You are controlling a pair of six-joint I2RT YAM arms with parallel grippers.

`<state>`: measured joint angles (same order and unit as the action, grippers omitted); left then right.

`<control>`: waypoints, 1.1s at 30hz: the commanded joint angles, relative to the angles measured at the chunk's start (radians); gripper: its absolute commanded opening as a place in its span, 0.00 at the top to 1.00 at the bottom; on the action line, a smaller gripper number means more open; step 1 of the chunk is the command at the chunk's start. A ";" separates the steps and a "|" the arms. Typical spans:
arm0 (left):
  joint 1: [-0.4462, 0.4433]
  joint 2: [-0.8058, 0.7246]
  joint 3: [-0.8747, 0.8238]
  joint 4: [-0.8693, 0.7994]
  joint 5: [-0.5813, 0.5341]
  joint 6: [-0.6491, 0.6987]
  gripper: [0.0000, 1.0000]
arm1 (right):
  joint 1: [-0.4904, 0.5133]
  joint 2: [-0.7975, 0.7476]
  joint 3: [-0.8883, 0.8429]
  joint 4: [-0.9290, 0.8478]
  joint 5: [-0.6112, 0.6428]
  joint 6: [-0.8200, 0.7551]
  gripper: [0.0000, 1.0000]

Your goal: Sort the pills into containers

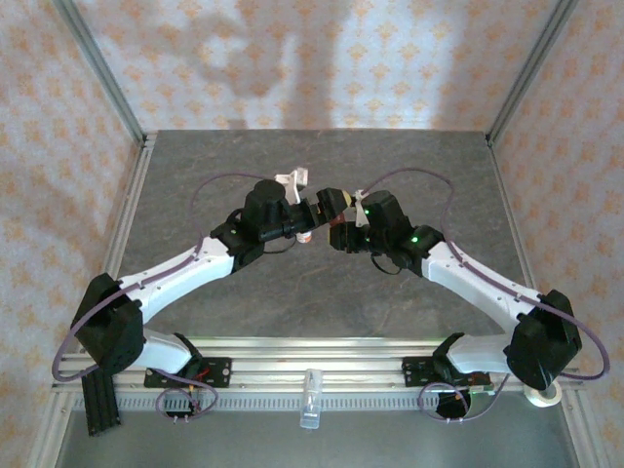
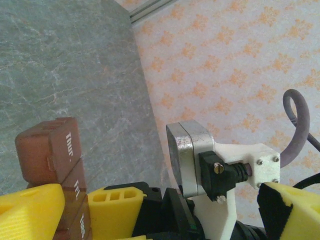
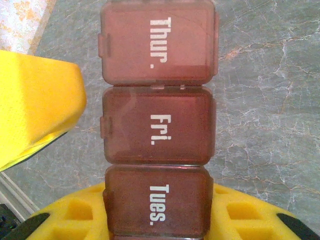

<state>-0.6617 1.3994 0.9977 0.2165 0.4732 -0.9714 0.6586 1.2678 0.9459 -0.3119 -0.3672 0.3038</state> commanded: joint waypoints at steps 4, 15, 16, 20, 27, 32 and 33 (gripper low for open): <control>-0.011 0.025 0.013 0.038 -0.007 0.009 0.00 | 0.005 -0.014 -0.004 0.032 0.004 0.010 0.67; -0.012 0.002 0.016 -0.012 -0.077 0.056 0.00 | 0.004 -0.016 -0.012 0.033 0.010 0.007 0.67; -0.012 0.005 0.018 -0.008 -0.074 0.054 0.00 | 0.004 -0.016 -0.012 0.035 0.007 0.007 0.67; -0.012 0.016 0.025 0.006 -0.068 0.044 0.00 | 0.004 -0.015 -0.014 0.037 0.004 0.005 0.67; -0.015 0.032 0.038 0.023 -0.051 0.029 0.00 | 0.004 -0.010 -0.018 0.041 0.002 0.007 0.67; -0.028 0.037 0.045 0.035 -0.042 0.014 0.00 | 0.005 -0.002 -0.019 0.048 0.004 0.007 0.67; -0.031 0.038 0.047 0.038 -0.043 0.013 0.00 | 0.004 -0.001 -0.019 0.049 0.005 0.007 0.67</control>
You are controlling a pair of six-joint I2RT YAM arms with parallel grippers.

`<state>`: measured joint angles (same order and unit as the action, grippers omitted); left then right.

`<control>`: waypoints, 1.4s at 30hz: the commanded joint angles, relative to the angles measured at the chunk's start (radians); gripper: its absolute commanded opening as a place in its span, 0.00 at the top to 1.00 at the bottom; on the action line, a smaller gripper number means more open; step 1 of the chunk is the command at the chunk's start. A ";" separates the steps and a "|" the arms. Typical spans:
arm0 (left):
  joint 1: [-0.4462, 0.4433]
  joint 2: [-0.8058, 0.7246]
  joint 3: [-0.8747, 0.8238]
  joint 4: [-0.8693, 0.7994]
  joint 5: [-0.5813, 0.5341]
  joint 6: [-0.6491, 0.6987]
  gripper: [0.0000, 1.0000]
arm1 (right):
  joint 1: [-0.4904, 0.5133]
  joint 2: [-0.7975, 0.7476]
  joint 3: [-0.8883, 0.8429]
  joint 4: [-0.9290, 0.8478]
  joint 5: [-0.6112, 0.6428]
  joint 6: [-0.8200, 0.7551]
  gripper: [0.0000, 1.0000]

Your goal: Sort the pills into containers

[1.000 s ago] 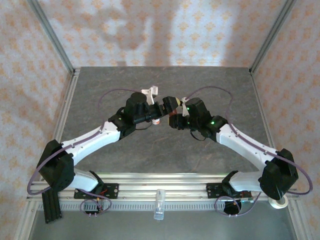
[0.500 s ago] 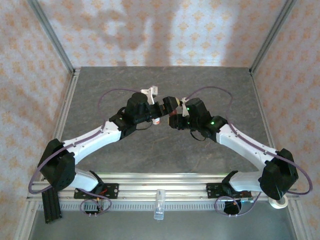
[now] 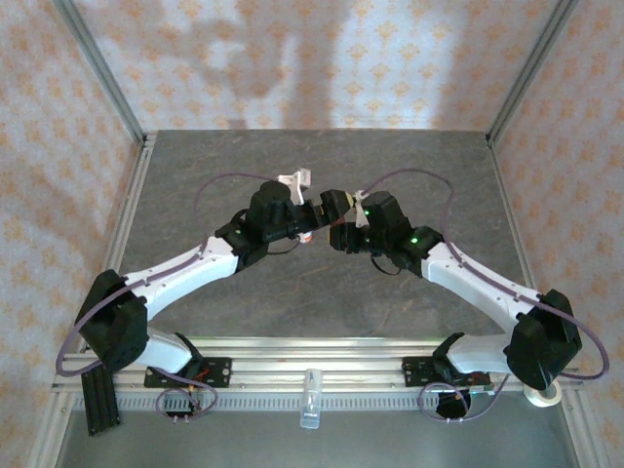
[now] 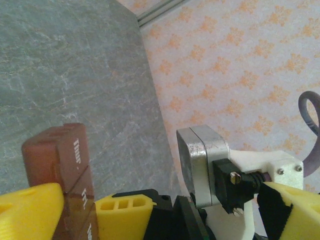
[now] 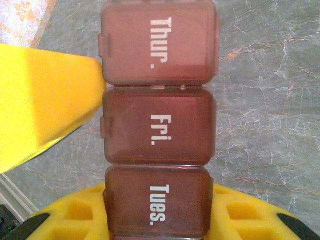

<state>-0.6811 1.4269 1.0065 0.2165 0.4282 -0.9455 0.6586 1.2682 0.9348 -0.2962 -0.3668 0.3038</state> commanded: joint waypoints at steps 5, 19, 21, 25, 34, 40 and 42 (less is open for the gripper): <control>-0.025 0.009 0.043 0.053 -0.002 -0.016 0.00 | 0.004 0.003 -0.011 0.037 0.006 0.008 0.67; -0.028 -0.018 0.039 0.172 -0.040 -0.056 0.00 | 0.005 -0.010 -0.039 0.044 0.023 0.016 0.68; -0.027 -0.032 0.039 0.136 -0.078 -0.045 0.00 | 0.004 -0.015 -0.043 0.046 0.028 0.018 0.68; -0.027 -0.076 0.003 0.063 -0.183 -0.026 0.00 | 0.003 -0.028 -0.051 0.041 0.037 0.018 0.68; -0.026 -0.048 -0.018 0.003 -0.155 -0.029 0.00 | 0.004 -0.041 -0.042 0.046 0.025 0.025 0.68; -0.028 -0.028 -0.019 0.000 -0.146 -0.028 0.00 | 0.004 -0.047 -0.036 0.046 0.018 0.027 0.68; -0.027 -0.020 -0.017 0.005 -0.138 -0.033 0.00 | 0.004 -0.050 -0.036 0.047 0.018 0.028 0.68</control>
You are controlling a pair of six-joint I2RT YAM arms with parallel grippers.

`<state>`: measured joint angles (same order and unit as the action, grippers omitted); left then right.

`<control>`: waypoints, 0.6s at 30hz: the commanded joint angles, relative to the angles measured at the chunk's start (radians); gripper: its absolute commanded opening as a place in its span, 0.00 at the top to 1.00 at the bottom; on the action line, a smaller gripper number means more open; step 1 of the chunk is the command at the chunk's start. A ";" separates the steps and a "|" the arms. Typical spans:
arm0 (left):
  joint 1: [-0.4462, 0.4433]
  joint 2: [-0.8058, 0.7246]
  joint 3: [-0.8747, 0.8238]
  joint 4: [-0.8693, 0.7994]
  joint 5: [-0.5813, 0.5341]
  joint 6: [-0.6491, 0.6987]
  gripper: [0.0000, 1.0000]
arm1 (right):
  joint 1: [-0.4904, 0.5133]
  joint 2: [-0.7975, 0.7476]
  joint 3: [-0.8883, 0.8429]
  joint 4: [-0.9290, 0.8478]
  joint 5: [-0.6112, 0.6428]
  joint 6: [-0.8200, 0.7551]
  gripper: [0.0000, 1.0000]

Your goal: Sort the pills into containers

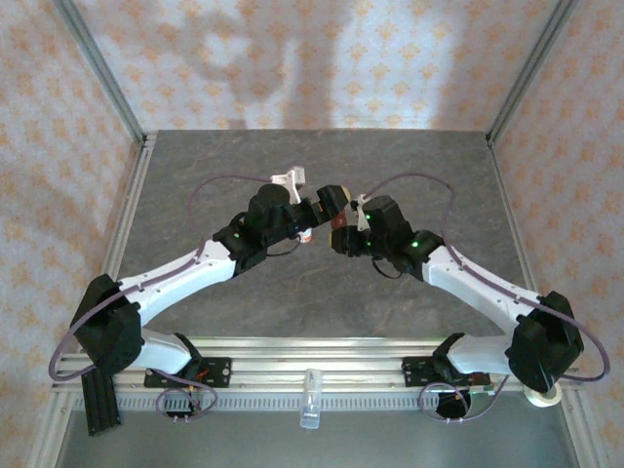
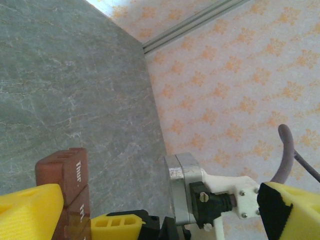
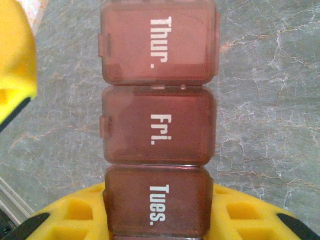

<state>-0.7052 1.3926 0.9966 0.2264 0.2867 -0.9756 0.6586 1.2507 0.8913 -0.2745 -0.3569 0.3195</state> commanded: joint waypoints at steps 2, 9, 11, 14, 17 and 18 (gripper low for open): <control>-0.003 0.020 -0.005 0.003 0.008 -0.009 0.00 | 0.004 -0.034 0.008 0.026 0.005 0.013 0.68; -0.011 0.039 0.000 0.024 0.021 -0.023 0.00 | 0.004 -0.036 0.009 0.030 0.000 0.017 0.68; -0.015 0.042 0.002 0.028 0.024 -0.025 0.00 | 0.004 -0.036 0.009 0.030 -0.002 0.017 0.68; -0.020 0.047 0.007 0.033 0.024 -0.025 0.00 | 0.005 -0.034 0.009 0.032 -0.002 0.017 0.68; -0.023 0.049 0.014 0.037 0.025 -0.025 0.00 | 0.004 -0.031 0.008 0.033 -0.004 0.017 0.68; -0.024 0.051 0.014 0.040 0.024 -0.025 0.00 | 0.004 -0.030 0.006 0.034 -0.004 0.018 0.68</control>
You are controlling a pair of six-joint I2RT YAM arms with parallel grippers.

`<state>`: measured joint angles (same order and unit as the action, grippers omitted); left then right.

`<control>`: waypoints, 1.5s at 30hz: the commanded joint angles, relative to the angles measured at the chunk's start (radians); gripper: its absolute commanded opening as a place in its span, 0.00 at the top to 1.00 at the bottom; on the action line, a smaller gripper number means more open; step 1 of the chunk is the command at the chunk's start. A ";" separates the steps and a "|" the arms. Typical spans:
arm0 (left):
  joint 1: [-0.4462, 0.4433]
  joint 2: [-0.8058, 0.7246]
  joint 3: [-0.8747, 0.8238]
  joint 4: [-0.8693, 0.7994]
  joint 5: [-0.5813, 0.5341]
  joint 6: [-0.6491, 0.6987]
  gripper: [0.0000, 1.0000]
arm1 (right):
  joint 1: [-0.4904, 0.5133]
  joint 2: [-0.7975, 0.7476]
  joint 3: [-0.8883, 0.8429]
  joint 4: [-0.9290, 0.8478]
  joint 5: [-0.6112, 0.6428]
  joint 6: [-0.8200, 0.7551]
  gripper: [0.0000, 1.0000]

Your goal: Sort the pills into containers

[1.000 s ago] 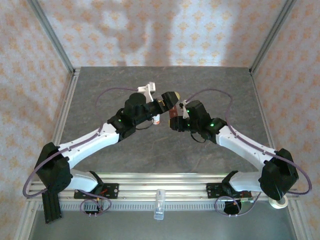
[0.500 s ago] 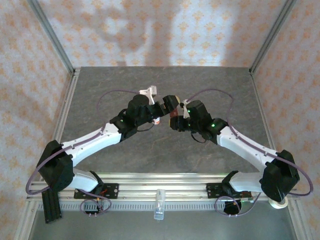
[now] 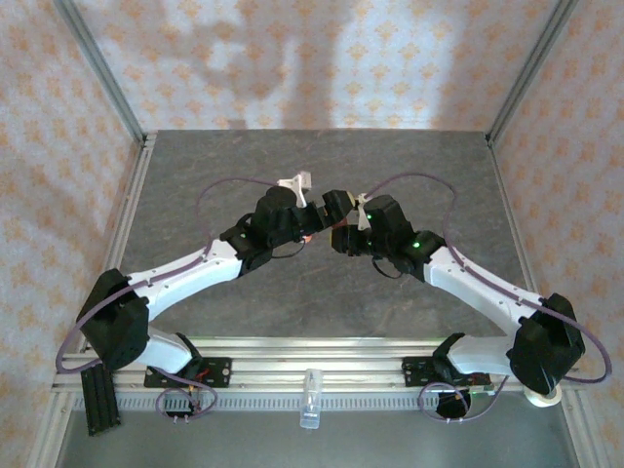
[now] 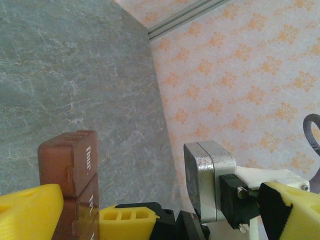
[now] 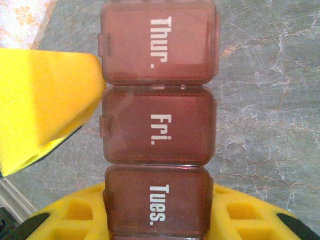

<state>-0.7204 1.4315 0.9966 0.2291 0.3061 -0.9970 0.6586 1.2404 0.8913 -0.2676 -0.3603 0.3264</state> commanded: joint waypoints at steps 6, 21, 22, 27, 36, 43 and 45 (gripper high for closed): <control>-0.010 0.017 0.022 0.046 0.000 0.001 0.00 | 0.003 -0.018 0.000 0.030 -0.002 0.011 0.68; -0.017 0.035 0.051 0.078 0.008 -0.005 0.00 | 0.004 -0.016 -0.015 0.036 -0.006 0.012 0.69; -0.019 0.036 0.052 0.078 0.009 -0.005 0.00 | 0.003 -0.016 -0.017 0.037 -0.006 0.012 0.69; -0.025 0.033 0.056 0.089 0.011 -0.009 0.00 | 0.004 -0.012 -0.021 0.040 -0.004 0.014 0.69; -0.029 0.023 0.052 0.064 -0.016 0.003 0.00 | 0.003 -0.009 -0.023 0.045 0.004 0.016 0.70; -0.029 -0.020 0.039 -0.057 -0.121 0.051 0.00 | 0.004 -0.014 -0.025 0.043 0.009 0.017 0.70; -0.030 -0.011 0.039 -0.051 -0.112 0.049 0.00 | 0.003 -0.015 -0.021 0.043 0.005 0.017 0.70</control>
<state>-0.7448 1.4418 1.0203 0.2134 0.2394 -0.9745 0.6586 1.2404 0.8715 -0.2455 -0.3599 0.3443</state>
